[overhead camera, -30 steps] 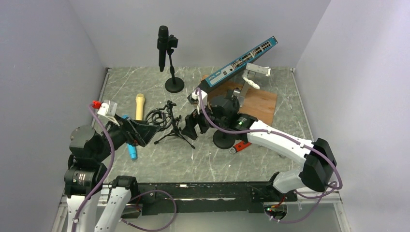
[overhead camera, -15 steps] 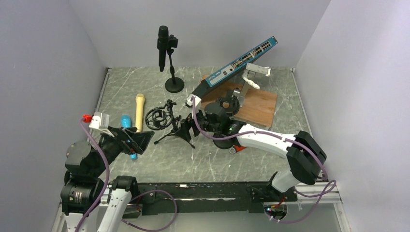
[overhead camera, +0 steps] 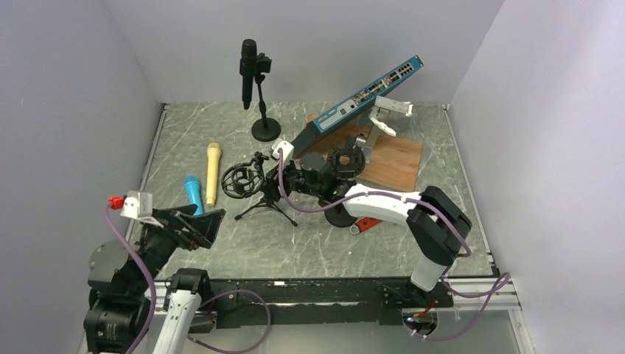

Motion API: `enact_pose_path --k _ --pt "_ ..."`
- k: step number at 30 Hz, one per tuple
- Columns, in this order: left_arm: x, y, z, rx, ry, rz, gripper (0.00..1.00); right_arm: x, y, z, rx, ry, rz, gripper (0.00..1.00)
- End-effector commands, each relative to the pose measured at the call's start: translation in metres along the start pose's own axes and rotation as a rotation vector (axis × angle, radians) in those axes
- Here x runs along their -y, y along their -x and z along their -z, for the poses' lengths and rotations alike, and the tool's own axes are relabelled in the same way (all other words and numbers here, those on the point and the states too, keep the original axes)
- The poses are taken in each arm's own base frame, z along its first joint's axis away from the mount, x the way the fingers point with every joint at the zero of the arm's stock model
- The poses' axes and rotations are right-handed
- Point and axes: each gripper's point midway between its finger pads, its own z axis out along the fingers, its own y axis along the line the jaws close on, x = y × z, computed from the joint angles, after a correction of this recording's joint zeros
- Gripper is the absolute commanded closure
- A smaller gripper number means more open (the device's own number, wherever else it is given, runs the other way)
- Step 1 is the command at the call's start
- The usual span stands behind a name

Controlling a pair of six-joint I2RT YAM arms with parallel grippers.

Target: Remove the microphone from the stand

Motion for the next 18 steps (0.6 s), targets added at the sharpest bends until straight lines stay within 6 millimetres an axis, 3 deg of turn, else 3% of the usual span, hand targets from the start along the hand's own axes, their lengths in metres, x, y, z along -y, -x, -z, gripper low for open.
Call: enact_pose_path --k 1,6,11,18 --pt "0.001 0.013 0.018 0.062 0.039 -0.035 0.03 0.011 0.044 -0.01 0.175 -0.035 0.033 0.49" --pt "-0.004 0.012 0.022 0.07 0.063 -0.048 0.03 0.015 0.038 -0.02 0.182 -0.079 -0.003 0.61" --pt "-0.009 0.011 0.022 0.08 0.08 -0.058 0.03 0.021 0.031 -0.015 0.215 -0.263 -0.008 1.0" --pt "-0.008 0.01 0.024 0.081 0.077 -0.055 0.04 0.03 0.029 0.008 0.205 -0.611 0.002 1.0"
